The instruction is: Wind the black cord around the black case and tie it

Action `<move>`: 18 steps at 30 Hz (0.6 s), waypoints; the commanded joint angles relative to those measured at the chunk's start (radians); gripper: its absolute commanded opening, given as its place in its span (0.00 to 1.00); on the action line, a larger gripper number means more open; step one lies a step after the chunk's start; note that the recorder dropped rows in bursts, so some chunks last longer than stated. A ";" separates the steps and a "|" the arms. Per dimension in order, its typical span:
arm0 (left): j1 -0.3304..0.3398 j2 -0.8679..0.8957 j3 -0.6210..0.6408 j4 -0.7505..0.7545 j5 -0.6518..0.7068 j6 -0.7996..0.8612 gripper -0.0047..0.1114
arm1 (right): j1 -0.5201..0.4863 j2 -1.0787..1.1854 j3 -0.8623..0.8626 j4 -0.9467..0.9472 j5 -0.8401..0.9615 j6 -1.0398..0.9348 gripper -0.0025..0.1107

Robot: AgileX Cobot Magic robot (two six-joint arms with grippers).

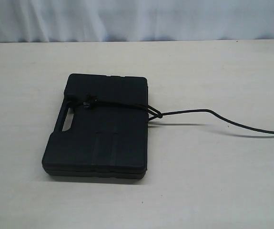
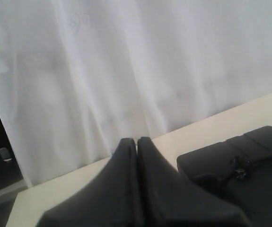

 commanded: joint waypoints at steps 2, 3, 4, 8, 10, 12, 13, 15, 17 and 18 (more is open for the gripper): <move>0.002 -0.004 0.004 -0.010 0.023 -0.006 0.04 | -0.004 -0.007 0.001 0.002 -0.010 -0.001 0.07; 0.002 -0.004 0.004 -0.010 0.041 -0.006 0.04 | -0.004 -0.007 0.001 0.002 -0.010 -0.001 0.07; 0.002 -0.004 0.004 -0.010 0.060 -0.006 0.04 | -0.004 -0.007 0.001 0.002 -0.004 -0.001 0.07; 0.002 -0.004 0.004 -0.010 0.140 -0.006 0.04 | -0.004 -0.007 0.001 0.002 -0.004 -0.001 0.07; 0.002 -0.004 0.004 -0.010 0.172 -0.006 0.04 | -0.004 -0.007 0.001 0.002 -0.004 -0.001 0.07; 0.002 -0.004 0.004 -0.010 0.212 -0.006 0.04 | -0.004 -0.007 0.001 0.002 0.004 -0.001 0.07; 0.002 -0.004 0.004 -0.010 0.227 -0.006 0.04 | -0.007 -0.007 0.001 0.002 0.012 -0.001 0.07; 0.004 -0.004 0.004 -0.010 0.263 -0.006 0.04 | -0.025 -0.007 0.001 0.002 0.045 -0.001 0.07; 0.016 -0.004 0.004 -0.008 0.286 -0.006 0.04 | -0.053 -0.007 0.001 0.002 0.080 -0.001 0.07; 0.028 -0.004 0.004 -0.008 0.286 -0.006 0.04 | -0.072 -0.007 0.001 0.002 0.105 -0.001 0.07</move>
